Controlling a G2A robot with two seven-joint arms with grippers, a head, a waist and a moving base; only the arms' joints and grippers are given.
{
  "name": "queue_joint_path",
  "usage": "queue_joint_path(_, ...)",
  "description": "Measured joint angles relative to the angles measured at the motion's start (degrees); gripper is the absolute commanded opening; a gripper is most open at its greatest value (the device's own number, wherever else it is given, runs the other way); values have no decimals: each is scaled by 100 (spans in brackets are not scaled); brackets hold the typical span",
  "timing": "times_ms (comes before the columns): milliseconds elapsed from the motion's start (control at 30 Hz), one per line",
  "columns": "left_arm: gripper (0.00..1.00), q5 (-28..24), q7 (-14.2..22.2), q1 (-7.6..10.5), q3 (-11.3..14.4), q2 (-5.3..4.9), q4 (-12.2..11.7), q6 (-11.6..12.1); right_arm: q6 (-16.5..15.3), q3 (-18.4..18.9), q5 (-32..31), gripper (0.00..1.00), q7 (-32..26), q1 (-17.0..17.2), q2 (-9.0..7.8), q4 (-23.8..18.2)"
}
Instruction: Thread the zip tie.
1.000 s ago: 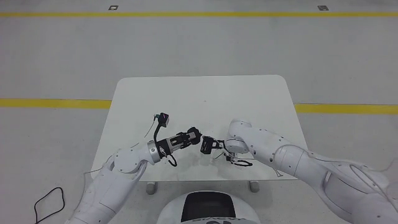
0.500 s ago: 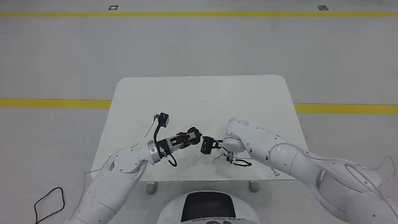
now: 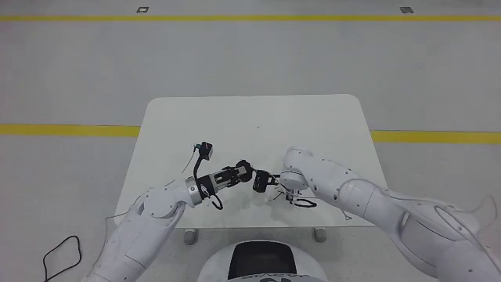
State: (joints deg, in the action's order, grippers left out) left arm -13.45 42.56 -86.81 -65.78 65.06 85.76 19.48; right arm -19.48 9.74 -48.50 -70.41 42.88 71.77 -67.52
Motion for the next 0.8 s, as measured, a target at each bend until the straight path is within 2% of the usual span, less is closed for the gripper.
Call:
queue_joint_path(267, 0, 0, 0, 0, 0, 0, 0, 0, 0, 0, -92, 0, -325, -56, -248, -564)
queue_joint_path(800, 0, 0, 0, 0, 0, 0, 0, 0, 0, 0, -246, 0, -378, -70, -780, -1435)
